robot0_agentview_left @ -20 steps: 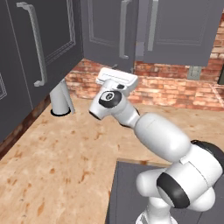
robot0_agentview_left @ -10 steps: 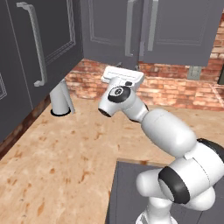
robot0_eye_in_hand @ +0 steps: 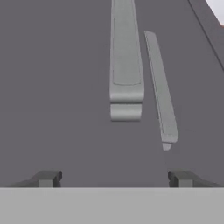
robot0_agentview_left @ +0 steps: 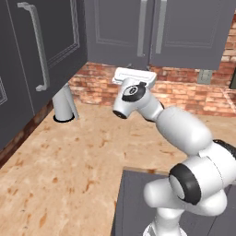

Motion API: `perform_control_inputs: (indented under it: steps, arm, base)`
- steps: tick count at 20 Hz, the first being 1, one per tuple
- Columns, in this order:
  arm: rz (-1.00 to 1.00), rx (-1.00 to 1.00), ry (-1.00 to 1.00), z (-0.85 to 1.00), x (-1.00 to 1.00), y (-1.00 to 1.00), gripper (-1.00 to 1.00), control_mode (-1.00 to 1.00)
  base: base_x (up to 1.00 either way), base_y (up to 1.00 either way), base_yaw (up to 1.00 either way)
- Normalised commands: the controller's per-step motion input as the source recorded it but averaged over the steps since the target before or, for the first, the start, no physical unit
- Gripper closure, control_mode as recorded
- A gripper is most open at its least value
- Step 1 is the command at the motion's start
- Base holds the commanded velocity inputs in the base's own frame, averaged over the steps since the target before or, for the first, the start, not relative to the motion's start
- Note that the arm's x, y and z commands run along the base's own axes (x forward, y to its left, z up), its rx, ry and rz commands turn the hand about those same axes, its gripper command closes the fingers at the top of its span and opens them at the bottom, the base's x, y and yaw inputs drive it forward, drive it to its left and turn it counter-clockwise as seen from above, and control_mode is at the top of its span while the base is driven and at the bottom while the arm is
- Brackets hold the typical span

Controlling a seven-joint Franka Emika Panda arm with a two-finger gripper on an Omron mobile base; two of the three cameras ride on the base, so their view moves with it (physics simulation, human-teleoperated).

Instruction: Pick up the dish brush and sponge from the sink, and place them back in the cabinet, and close the cabinet doors.

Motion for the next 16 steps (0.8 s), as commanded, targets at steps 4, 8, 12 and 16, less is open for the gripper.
perform_control_inputs:
  steps: [4, 8, 12, 16]
  arm:
    - [-0.01, 0.0, 0.0, 0.0, 0.38, -0.04, -1.0, -1.0]
    - [-0.03, 0.0, 0.0, 0.0, 0.44, 0.0, -1.0, -1.0]
    - [-0.07, 0.0, 0.0, 0.0, 0.38, 0.0, -1.0, -1.0]
    - [-0.1, 0.0, 0.0, 0.0, 0.36, 0.0, -1.0, -1.0]
  base:
    - [0.0, 0.0, 0.0]
    - [0.0, 0.0, 0.0]
    - [0.0, 0.0, 0.0]
    - [0.0, 0.0, 0.0]
